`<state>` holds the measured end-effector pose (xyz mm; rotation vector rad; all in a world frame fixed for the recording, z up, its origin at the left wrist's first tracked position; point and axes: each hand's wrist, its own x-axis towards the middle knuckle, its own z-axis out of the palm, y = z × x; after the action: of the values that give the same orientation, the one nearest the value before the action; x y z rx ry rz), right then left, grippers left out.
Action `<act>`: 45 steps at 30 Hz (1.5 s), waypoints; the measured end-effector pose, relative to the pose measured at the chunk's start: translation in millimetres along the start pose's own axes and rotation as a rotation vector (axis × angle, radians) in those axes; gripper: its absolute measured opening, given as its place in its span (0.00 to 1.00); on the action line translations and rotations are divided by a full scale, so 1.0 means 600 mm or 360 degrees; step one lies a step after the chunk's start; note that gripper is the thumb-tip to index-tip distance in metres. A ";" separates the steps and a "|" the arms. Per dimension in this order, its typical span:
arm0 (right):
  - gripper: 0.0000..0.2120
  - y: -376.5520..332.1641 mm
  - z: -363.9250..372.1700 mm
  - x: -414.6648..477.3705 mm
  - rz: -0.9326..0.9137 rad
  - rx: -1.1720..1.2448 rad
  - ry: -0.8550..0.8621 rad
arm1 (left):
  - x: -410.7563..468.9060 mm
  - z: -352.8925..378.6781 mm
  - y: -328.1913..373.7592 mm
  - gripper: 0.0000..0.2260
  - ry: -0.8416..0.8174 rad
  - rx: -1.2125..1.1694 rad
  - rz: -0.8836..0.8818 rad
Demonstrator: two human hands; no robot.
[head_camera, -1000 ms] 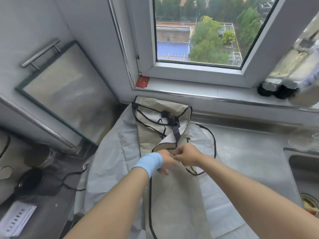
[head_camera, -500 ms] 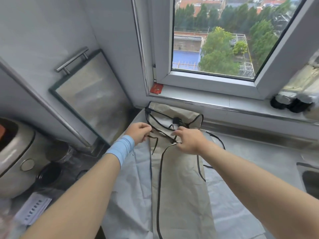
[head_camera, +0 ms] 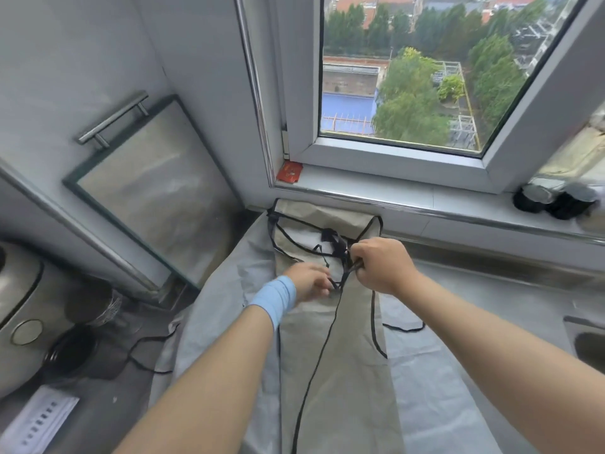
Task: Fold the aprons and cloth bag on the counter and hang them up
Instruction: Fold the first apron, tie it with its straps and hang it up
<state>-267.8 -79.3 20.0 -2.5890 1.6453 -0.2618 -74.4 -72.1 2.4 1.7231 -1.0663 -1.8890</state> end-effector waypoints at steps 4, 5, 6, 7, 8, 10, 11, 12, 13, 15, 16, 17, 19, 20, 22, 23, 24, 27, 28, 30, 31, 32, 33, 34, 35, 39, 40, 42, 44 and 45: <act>0.04 -0.004 -0.004 0.026 -0.0058 0.0072 -0.0077 | -0.013 0.007 -0.033 0.08 -0.0545 0.0559 -0.0492; 0.04 -0.013 0.002 0.036 -0.0062 0.0081 -0.0124 | -0.014 -0.007 -0.032 0.10 -0.0490 0.0630 -0.0498; 0.04 -0.025 0.013 0.048 -0.0055 0.0083 -0.0178 | -0.016 -0.022 -0.028 0.13 -0.0321 0.0610 -0.0456; 0.04 -0.040 0.027 0.061 -0.0046 0.0081 -0.0232 | -0.014 -0.040 -0.026 0.15 -0.0067 0.0474 -0.0367; 0.04 -0.051 0.041 0.072 -0.0032 0.0081 -0.0269 | -0.014 -0.056 -0.020 0.17 0.0199 0.0273 -0.0236; 0.12 -0.080 0.074 0.092 0.0021 0.0148 -0.0394 | -0.013 -0.089 -0.016 0.16 0.0700 0.0111 0.0090; 0.20 -0.089 0.088 0.095 0.0074 0.0183 -0.0505 | -0.014 -0.099 -0.015 0.16 0.0870 0.0207 0.0230; 0.29 -0.097 0.104 0.097 0.0118 0.0235 -0.0616 | -0.016 -0.105 -0.015 0.16 0.0978 0.0351 0.0339; 0.38 -0.104 0.113 0.096 0.0128 0.0297 -0.0683 | -0.016 -0.106 -0.018 0.15 0.1016 0.0536 0.0411; 0.45 -0.106 0.129 0.083 0.0108 0.0431 -0.0618 | -0.017 -0.091 -0.025 0.14 0.0909 0.0926 0.0507; 0.43 -0.102 0.135 0.074 0.0083 0.0483 -0.0436 | -0.014 -0.077 -0.029 0.14 0.0809 0.1109 0.0592; 0.37 -0.097 0.136 0.064 0.0085 0.0516 -0.0161 | -0.005 -0.060 -0.037 0.14 0.0705 0.1294 0.0688; 0.22 -0.078 0.134 0.041 0.0228 0.0522 0.0381 | 0.019 -0.026 -0.054 0.18 0.0528 0.1671 0.0806; 0.19 -0.064 0.134 0.029 0.0368 0.0473 0.0462 | 0.031 -0.013 -0.062 0.22 0.0436 0.1821 0.0755; 0.17 -0.032 0.138 0.010 0.0554 0.0384 0.0157 | 0.055 0.002 -0.073 0.28 0.0196 0.2021 0.0436; 0.18 -0.015 0.142 0.001 0.0536 0.0398 -0.0152 | 0.062 0.005 -0.071 0.28 0.0104 0.2091 0.0252; 0.19 0.003 0.148 -0.008 0.0494 0.0477 -0.0438 | 0.068 0.006 -0.066 0.27 0.0075 0.2166 0.0130; 0.22 0.040 0.155 -0.018 0.0637 0.0846 -0.0383 | 0.084 0.006 -0.023 0.17 0.0385 0.2274 0.0254; 0.22 0.051 0.154 -0.014 0.0798 0.0922 -0.0197 | 0.089 0.006 -0.003 0.15 0.0516 0.2182 0.0385; 0.20 0.073 0.142 0.003 0.1123 0.1007 0.0014 | 0.102 0.018 0.039 0.14 0.0620 0.1895 0.0588; 0.20 0.084 0.138 0.016 0.1281 0.1090 0.0026 | 0.108 0.029 0.058 0.14 0.0604 0.1794 0.0634; 0.21 0.096 0.135 0.030 0.1417 0.1241 0.0024 | 0.115 0.043 0.075 0.13 0.0569 0.1738 0.0661; 0.22 0.105 0.135 0.044 0.1504 0.1421 0.0026 | 0.122 0.058 0.090 0.13 0.0533 0.1713 0.0680; 0.23 0.112 0.135 0.055 0.1519 0.1563 0.0038 | 0.126 0.071 0.102 0.12 0.0502 0.1705 0.0691; 0.23 0.117 0.137 0.065 0.1481 0.1649 0.0055 | 0.133 0.082 0.114 0.13 0.0486 0.1706 0.0684; 0.28 0.109 0.119 0.074 0.1175 0.1741 0.0144 | 0.162 0.108 0.148 0.15 0.0509 0.1670 0.0543; 0.30 0.104 0.110 0.072 0.1099 0.1783 0.0171 | 0.168 0.110 0.154 0.16 0.0508 0.1609 0.0477; 0.29 0.099 0.097 0.067 0.1024 0.1882 0.0235 | 0.173 0.111 0.164 0.18 0.0543 0.1488 0.0385; 0.23 0.097 0.092 0.063 0.1122 0.2000 0.0283 | 0.175 0.108 0.169 0.13 0.0606 0.1426 0.0379; 0.20 0.096 0.091 0.060 0.1181 0.2019 0.0275 | 0.174 0.105 0.170 0.09 0.0638 0.1397 0.0394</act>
<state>-294.7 -138.5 -37.8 -1.0060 1.5311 -1.0345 -176.1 -194.5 4.2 2.1187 -1.9754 -0.8794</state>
